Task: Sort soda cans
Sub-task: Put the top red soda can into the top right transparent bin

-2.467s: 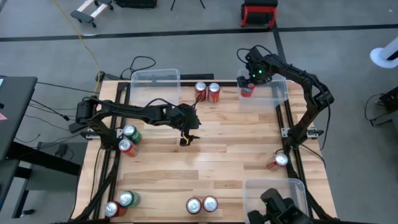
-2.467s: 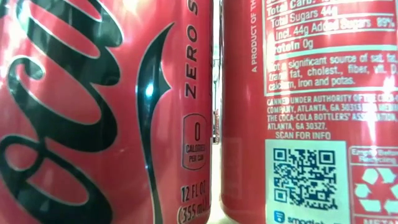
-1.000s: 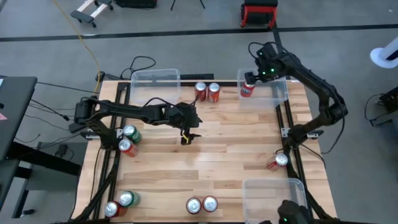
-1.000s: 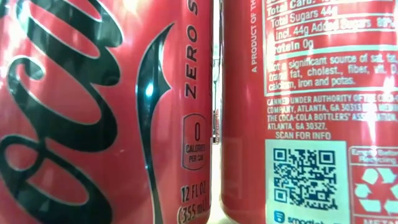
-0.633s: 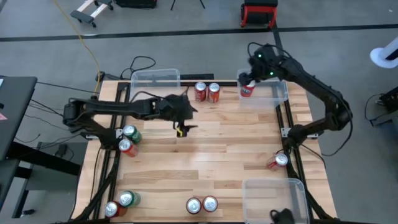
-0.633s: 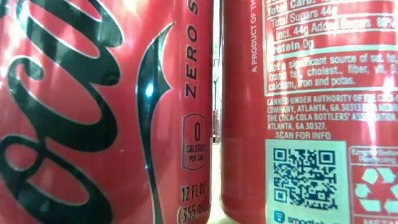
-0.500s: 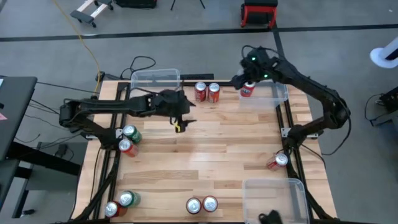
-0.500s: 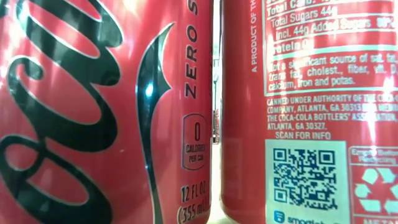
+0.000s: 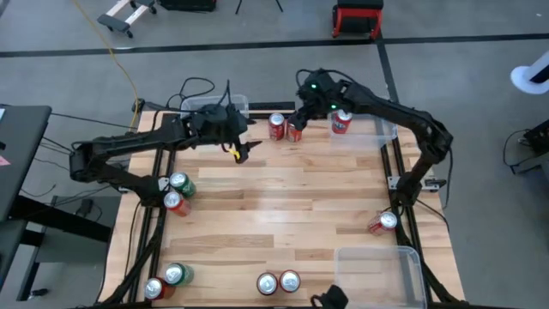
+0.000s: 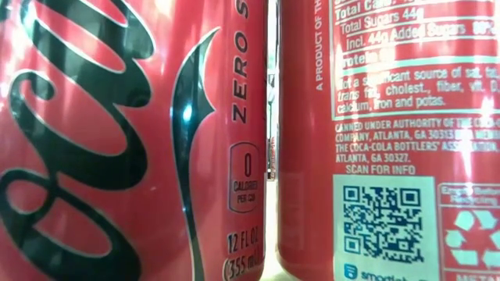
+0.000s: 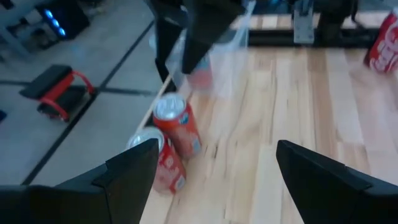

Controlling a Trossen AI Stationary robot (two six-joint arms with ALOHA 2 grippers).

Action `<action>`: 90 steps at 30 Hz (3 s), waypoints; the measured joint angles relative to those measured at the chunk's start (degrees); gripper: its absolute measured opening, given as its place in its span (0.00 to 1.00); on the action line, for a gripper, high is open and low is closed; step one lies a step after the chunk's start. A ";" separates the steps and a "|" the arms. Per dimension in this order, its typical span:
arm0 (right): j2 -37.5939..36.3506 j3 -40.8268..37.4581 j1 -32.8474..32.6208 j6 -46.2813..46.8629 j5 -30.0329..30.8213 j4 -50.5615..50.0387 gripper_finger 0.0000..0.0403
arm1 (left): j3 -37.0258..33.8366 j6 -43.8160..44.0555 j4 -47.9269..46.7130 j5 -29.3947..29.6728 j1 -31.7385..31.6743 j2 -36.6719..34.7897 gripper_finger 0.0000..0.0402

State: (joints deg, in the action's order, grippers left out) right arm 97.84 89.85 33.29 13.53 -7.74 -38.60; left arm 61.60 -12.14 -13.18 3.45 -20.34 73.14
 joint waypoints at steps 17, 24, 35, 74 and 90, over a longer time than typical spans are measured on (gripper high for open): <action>11.34 10.27 4.36 2.94 3.03 -13.99 0.87 | 0.00 -0.53 -2.24 2.43 0.00 0.03 0.80; 10.39 16.22 4.37 -16.08 2.88 -18.63 0.86 | 0.00 -1.10 -2.08 2.42 0.00 0.03 0.80; 10.68 18.92 3.12 -40.39 4.82 -18.90 0.86 | 0.00 -1.13 -1.23 2.42 0.00 0.03 0.80; 32.81 39.31 4.10 -37.25 -1.44 -38.69 0.86 | 0.00 -4.40 2.81 2.44 0.00 0.01 0.80; 34.52 39.29 3.64 -25.40 0.45 -37.64 0.86 | 0.00 -3.20 2.61 2.43 0.00 0.03 0.80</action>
State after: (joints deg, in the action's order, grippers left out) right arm 132.36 129.14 36.92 -11.87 -7.29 -76.24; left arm 61.60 -15.34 -10.57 5.89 -20.34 73.17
